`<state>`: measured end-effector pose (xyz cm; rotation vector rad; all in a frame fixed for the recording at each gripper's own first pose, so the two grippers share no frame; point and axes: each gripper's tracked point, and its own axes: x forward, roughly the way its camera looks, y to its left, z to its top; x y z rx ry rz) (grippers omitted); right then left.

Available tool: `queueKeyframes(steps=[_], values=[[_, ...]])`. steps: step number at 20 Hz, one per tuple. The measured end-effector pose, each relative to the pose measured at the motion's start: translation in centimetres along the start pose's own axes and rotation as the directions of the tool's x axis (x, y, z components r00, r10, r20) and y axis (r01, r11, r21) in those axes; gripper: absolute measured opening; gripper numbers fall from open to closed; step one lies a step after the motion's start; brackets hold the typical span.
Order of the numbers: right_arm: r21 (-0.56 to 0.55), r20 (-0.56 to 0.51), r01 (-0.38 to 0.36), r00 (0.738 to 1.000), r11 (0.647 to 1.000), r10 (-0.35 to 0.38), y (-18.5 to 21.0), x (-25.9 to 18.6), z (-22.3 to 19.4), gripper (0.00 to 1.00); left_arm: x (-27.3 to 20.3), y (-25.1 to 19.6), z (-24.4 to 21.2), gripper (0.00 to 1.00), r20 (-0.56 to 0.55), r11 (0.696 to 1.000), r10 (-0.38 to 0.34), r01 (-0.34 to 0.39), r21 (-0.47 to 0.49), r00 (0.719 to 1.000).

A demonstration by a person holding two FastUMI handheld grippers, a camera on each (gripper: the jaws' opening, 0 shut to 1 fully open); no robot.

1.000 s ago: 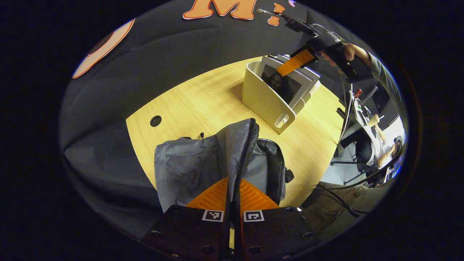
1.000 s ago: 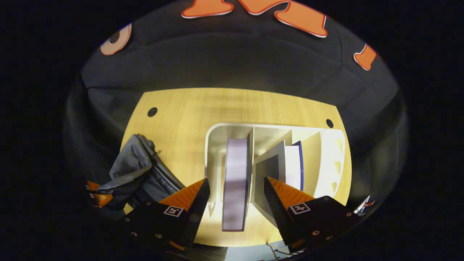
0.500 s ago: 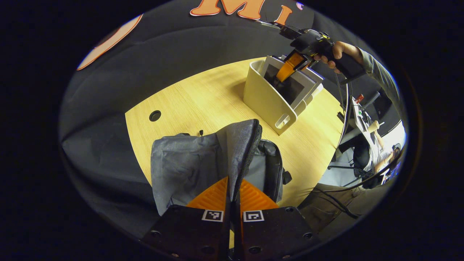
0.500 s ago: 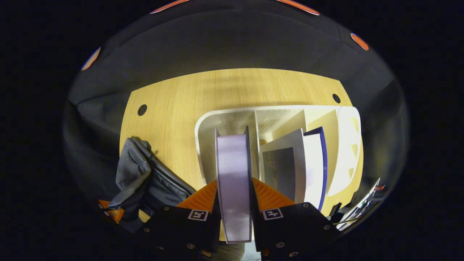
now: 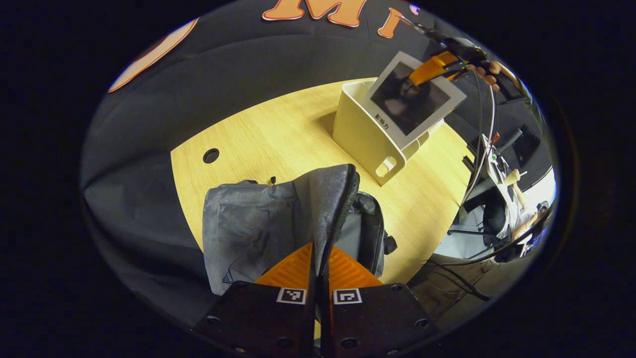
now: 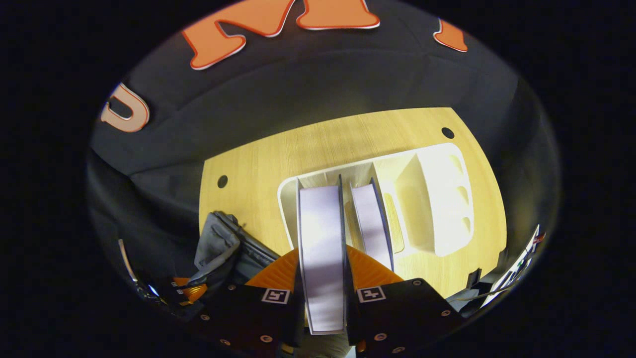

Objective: Open the schoolbag, grab two books from the bookshelf and put them into the schoolbag.

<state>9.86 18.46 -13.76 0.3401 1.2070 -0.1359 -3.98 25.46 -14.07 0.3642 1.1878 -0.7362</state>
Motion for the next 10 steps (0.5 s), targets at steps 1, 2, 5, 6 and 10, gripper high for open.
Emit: queueKeyframes(steps=[1,2,5,6,10], values=[[0.01,0.015,-0.019,1.0,1.0,0.018,0.0,-1.2,0.1,0.35,0.0,-0.1,0.0,0.06,-0.001,1.0,-0.001,0.001,-0.001,1.0],[0.025,0.031,-0.038,0.999,0.999,0.038,0.0,-2.3,0.2,0.34,0.1,-0.1,0.1,0.06,-0.001,1.0,-0.003,0.003,0.0,1.0],[0.06,0.083,-0.099,0.992,0.993,0.094,0.0,-5.3,0.0,0.33,0.2,-0.1,0.2,0.06,-0.002,1.0,-0.005,0.005,0.001,1.0],[0.068,0.1,-0.114,0.989,0.991,0.107,0.0,-6.0,0.0,0.34,0.2,-0.1,0.1,0.06,-0.002,1.0,-0.007,0.007,0.001,1.0],[0.1,0.157,-0.182,0.974,0.978,0.166,0.2,-8.9,-2.0,0.34,0.2,0.0,0.2,0.06,0.001,1.0,-0.007,0.007,-0.001,1.0]])
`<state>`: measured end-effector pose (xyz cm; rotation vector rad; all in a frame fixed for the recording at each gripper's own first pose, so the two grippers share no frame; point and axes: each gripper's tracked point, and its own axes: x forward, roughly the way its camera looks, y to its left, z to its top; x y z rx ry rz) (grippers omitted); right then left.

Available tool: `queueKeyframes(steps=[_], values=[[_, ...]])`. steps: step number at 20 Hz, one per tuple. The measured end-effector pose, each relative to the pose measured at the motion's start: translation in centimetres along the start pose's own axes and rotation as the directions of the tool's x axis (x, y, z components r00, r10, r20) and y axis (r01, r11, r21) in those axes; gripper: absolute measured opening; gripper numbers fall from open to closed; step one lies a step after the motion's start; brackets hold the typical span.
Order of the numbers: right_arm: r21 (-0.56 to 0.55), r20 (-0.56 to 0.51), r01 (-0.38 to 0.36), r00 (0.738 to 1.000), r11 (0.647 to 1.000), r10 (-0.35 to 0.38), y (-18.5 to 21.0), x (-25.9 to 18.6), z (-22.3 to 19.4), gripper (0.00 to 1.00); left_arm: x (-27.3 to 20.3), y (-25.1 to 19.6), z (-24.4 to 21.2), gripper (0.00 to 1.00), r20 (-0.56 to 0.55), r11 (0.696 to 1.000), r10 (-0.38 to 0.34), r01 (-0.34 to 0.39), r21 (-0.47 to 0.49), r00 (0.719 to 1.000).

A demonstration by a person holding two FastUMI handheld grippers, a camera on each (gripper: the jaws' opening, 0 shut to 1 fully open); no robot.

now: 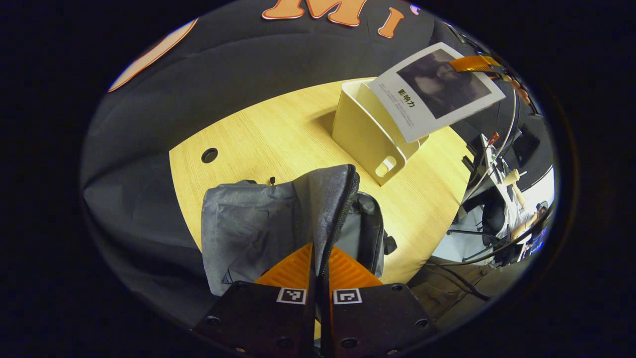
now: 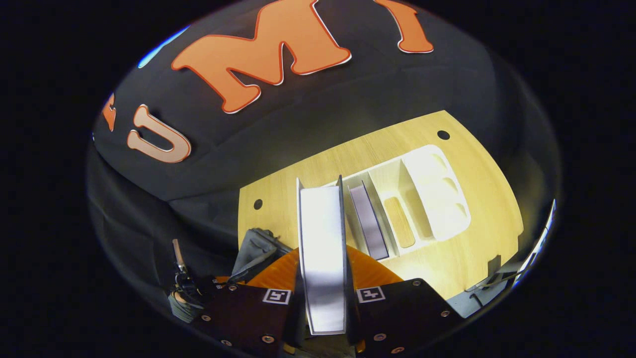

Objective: Open the schoolbag, grab two books from the bookshelf and put them into the schoolbag.

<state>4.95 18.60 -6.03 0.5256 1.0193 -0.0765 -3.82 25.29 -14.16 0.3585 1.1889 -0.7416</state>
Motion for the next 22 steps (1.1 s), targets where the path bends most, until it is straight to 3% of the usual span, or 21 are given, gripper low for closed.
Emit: queueKeyframes(steps=[8,17,22], values=[[0.09,0.025,-0.149,0.989,0.985,0.147,2.0,-0.4,-7.3,0.32,-0.1,0.3,0.3,0.06,0.028,1.0,0.002,-0.003,0.015,1.0],[0.259,-0.018,-0.252,0.964,0.933,0.265,4.2,7.0,-16.2,0.32,-1.0,0.4,0.7,0.06,0.078,0.999,0.016,-0.014,-0.032,0.997],[0.333,-0.005,-0.338,0.933,0.88,0.36,7.0,11.4,-19.4,0.31,-1.4,-0.1,0.9,0.06,0.114,0.998,0.011,-0.004,-0.062,0.993]])
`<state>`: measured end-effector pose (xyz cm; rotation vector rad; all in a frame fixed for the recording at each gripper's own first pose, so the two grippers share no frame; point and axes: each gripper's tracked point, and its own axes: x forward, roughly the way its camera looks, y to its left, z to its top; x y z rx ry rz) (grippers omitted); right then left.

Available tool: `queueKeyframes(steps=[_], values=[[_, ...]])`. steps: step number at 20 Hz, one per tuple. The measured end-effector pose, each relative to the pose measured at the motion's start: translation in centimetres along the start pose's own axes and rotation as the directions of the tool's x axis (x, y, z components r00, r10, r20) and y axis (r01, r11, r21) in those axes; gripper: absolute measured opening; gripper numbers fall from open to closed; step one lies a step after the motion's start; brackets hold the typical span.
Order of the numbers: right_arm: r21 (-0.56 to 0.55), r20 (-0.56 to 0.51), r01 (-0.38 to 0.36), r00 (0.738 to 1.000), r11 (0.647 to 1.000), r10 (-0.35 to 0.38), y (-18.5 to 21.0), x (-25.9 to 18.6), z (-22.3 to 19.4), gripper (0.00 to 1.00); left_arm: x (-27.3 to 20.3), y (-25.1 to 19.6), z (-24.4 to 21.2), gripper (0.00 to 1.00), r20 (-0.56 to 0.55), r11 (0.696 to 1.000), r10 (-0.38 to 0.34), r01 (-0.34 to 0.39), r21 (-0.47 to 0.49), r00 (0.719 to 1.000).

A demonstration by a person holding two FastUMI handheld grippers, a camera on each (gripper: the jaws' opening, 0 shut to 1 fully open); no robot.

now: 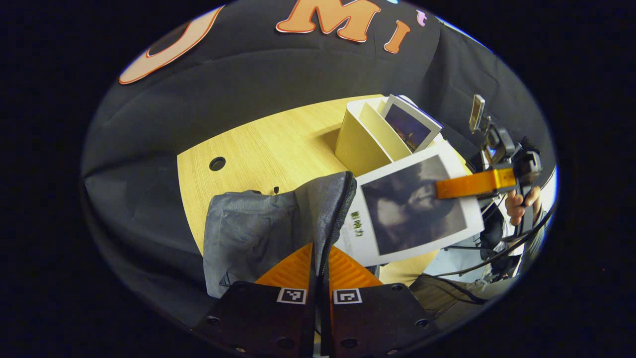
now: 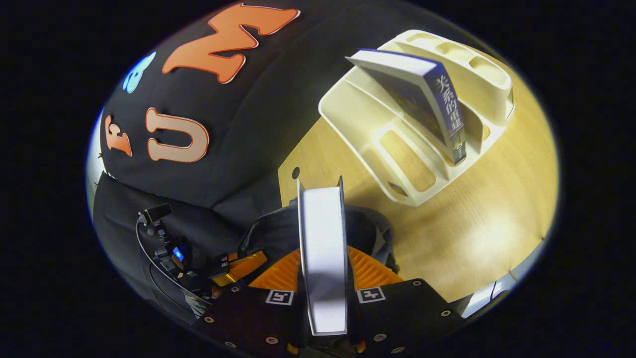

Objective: Open the schoolbag, grab two books from the bookshelf and put them into the schoolbag.

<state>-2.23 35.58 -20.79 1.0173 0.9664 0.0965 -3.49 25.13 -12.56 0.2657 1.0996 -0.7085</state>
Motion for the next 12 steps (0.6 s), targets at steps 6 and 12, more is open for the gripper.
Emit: queueKeyframes(steps=[6,12], values=[[0.045,-0.003,-0.081,0.997,0.996,0.081,-0.2,5.7,-3.5,0.31,0.0,-1.1,0.2,0.06,0.034,0.999,-0.013,0.014,-0.041,0.999],[0.057,0.048,-0.147,0.988,0.987,0.145,0.7,9.6,-5.1,0.31,-0.2,-2.6,0.1,0.06,0.047,0.998,-0.029,0.032,-0.054,0.998]])
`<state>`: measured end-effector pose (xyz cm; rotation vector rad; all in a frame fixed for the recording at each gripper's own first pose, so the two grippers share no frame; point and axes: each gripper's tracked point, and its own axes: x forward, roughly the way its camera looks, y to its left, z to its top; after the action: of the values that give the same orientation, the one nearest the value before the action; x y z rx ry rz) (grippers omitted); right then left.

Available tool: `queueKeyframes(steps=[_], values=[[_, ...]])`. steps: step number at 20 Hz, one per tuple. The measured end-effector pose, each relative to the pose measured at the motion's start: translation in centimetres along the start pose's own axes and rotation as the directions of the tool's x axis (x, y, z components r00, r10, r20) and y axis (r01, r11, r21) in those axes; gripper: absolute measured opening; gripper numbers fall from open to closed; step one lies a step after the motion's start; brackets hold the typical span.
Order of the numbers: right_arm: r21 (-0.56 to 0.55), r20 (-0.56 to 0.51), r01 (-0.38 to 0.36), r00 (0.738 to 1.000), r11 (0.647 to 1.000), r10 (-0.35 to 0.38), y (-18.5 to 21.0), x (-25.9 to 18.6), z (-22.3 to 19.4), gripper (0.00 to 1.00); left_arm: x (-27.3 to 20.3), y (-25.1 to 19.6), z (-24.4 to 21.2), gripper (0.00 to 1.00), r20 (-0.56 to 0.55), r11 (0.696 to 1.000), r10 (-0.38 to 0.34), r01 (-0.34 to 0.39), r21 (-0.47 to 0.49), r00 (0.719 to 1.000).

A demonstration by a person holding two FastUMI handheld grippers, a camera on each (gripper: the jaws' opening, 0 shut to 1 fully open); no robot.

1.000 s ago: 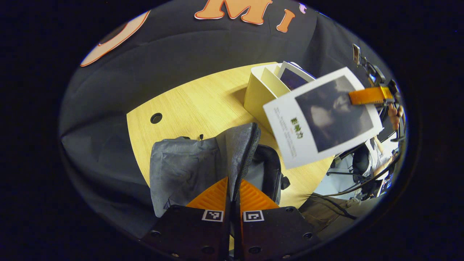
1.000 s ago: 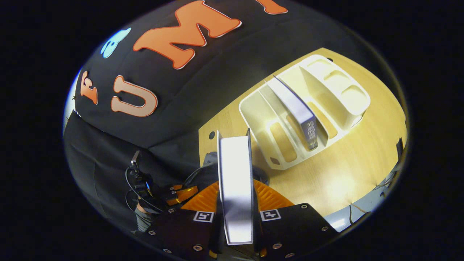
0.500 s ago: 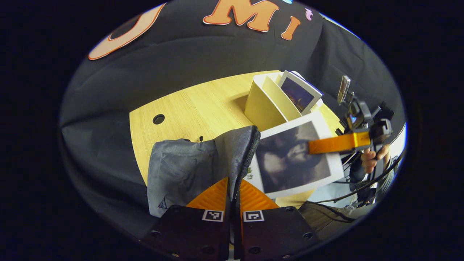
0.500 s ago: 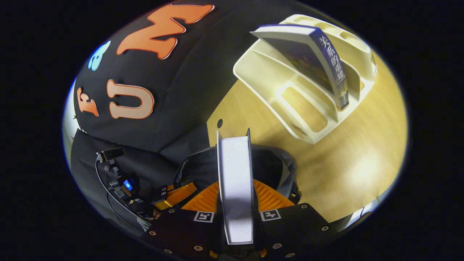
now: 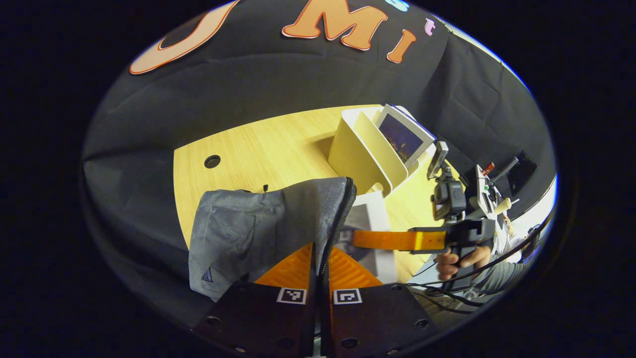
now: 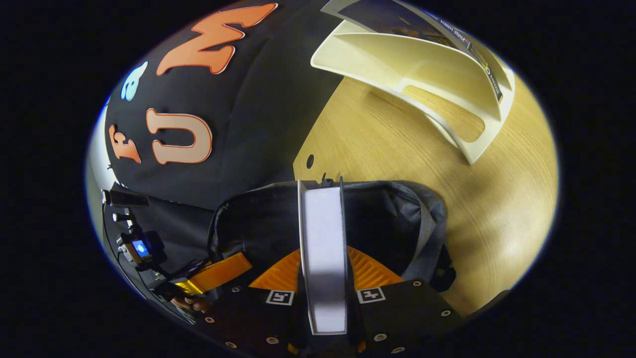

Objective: Open the schoolbag, grab two books from the bookshelf and put them into the schoolbag.

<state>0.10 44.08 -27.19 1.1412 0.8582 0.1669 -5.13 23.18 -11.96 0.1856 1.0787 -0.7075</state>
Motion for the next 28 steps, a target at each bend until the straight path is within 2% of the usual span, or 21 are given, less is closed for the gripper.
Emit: queueKeyframes(steps=[4,8,11,14,17,20,21,22,23,24,25,26,27,28], values=[[0.038,0.035,-0.046,0.998,0.998,0.044,0.4,2.1,0.2,0.31,0.0,-0.2,-0.2,0.06,-0.004,1.0,0.009,-0.009,-0.012,1.0],[0.078,-0.022,-0.111,0.993,0.991,0.113,0.5,1.7,-1.0,0.31,0.8,-0.3,-0.7,0.06,-0.016,0.999,0.005,-0.005,-0.053,1.0],[0.106,-0.008,-0.146,0.989,0.984,0.148,-0.6,0.7,-1.2,0.3,1.1,-0.5,-0.7,0.06,-0.026,0.998,-0.003,0.002,-0.068,1.0],[0.104,-0.027,-0.155,0.987,0.982,0.158,-0.6,1.9,-1.8,0.3,1.6,-1.8,-0.6,0.06,-0.036,0.995,-0.032,0.029,-0.093,0.999],[0.072,-0.077,-0.147,0.985,0.987,0.152,-0.2,3.7,-3.4,0.3,2.2,-5.0,-1.0,0.06,-0.063,0.987,-0.121,0.113,-0.118,0.991],[0.095,-0.067,-0.136,0.987,0.986,0.143,-0.5,4.9,-2.7,0.3,3.2,-4.8,-0.7,0.06,-0.066,0.99,-0.099,0.091,-0.11,0.993],[0.094,-0.07,-0.104,0.991,0.99,0.111,-1.2,4.7,-2.7,0.19,3.3,-4.5,-0.6,0.06,-0.067,0.99,-0.092,0.083,-0.117,0.994],[0.092,-0.085,-0.072,0.993,0.993,0.079,-1.8,4.6,-2.7,0.31,3.3,-4.2,-0.6,0.06,-0.068,0.989,-0.085,0.076,-0.126,0.994],[0.066,-0.098,-0.013,0.995,0.998,0.019,-2.8,4.6,-2.3,0.37,3.3,-3.6,-0.6,0.06,-0.071,0.99,-0.072,0.062,-0.131,0.995],[0.024,-0.114,0.03,0.993,0.999,-0.027,-3.8,4.2,-2.4,0.27,3.3,-3.1,-0.6,0.06,-0.072,0.99,-0.059,0.049,-0.136,0.996],[-0.016,-0.139,0.068,0.988,0.998,-0.07,-4.3,3.5,-2.3,0.39,3.4,-2.7,-0.6,0.06,-0.074,0.99,-0.046,0.035,-0.136,0.996],[-0.065,-0.157,0.099,0.982,0.993,-0.109,-4.8,2.5,-2.0,0.65,3.8,-2.6,-0.6,0.06,-0.076,0.99,-0.034,0.023,-0.136,0.997],[-0.121,-0.164,0.118,0.977,0.986,-0.137,-5.1,1.0,-1.3,0.81,4.2,-2.2,-0.7,0.06,-0.083,0.992,-0.014,0.003,-0.127,0.996],[-0.176,-0.148,0.132,0.976,0.975,-0.159,-5.3,-0.3,-0.3,0.85,4.7,-1.5,-0.9,0.06,-0.09,0.994,0.017,-0.027,-0.109,0.996]])
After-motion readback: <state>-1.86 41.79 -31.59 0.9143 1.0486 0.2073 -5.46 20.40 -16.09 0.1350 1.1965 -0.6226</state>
